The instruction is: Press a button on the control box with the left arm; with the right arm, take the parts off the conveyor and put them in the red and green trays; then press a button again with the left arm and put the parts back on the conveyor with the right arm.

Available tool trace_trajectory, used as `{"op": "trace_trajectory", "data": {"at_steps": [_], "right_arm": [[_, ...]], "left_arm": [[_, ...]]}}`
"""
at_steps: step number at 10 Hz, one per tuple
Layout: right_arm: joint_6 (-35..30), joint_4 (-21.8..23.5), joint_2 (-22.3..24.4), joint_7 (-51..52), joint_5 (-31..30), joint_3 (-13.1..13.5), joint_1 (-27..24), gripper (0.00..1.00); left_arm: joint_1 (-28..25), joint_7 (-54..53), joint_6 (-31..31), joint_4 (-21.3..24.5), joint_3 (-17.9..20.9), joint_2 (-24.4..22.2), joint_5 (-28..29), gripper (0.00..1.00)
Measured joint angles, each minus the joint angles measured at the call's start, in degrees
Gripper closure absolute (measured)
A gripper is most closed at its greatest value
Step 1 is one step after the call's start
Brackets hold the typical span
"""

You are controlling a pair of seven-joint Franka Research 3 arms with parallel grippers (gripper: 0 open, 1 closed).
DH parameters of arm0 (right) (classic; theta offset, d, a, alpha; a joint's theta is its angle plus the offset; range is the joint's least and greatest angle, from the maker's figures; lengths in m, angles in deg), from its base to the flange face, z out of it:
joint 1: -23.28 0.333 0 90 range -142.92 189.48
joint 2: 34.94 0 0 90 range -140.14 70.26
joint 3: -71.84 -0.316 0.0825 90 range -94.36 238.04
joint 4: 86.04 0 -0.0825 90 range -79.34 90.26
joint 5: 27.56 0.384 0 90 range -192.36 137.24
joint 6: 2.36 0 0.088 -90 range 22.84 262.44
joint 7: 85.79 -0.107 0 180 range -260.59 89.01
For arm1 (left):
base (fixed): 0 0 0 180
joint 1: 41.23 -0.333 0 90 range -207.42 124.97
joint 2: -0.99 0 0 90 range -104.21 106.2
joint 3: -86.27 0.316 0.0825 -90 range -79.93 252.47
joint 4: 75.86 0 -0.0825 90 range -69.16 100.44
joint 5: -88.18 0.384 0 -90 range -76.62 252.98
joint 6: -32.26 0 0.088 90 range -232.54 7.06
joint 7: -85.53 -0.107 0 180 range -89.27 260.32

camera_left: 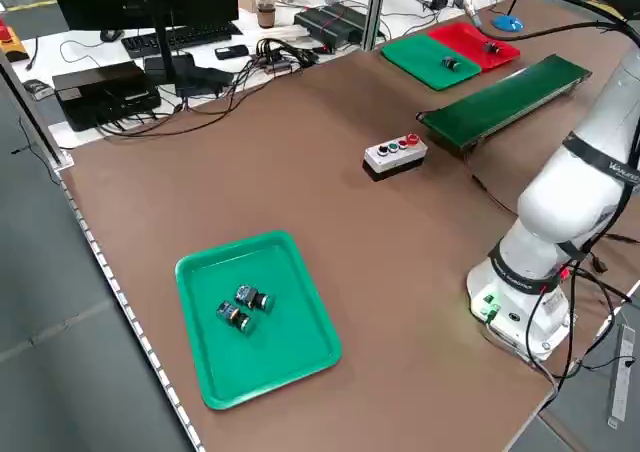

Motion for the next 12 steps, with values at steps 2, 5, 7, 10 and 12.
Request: {"op": "trace_trajectory", "data": {"at_steps": [2,5,7,10,12], "right_arm": [[0.0,0.5,0.2,0.1,0.0,-0.1,0.0,0.00],[0.0,0.7,0.3,1.0,0.0,-0.2,0.0,0.00],[0.0,0.7,0.3,1.2,0.0,-0.2,-0.1,0.00],[0.0,0.9,0.3,1.3,0.0,-0.2,-0.1,0.00],[0.0,1.0,0.3,1.3,0.0,-0.5,-0.1,0.00]], "left_arm": [[0.0,-0.1,0.2,0.5,0.0,0.0,-0.1,0.51],[0.2,0.0,-5.4,9.0,0.0,-2.8,-0.8,0.94],[0.4,0.0,-13.5,21.5,-0.1,-9.4,-0.8,0.99],[1.6,0.2,-27.8,43.0,-0.5,-18.5,-0.8,0.99],[1.6,0.4,-37.8,52.6,-1.1,-19.7,-0.8,0.99]]}}
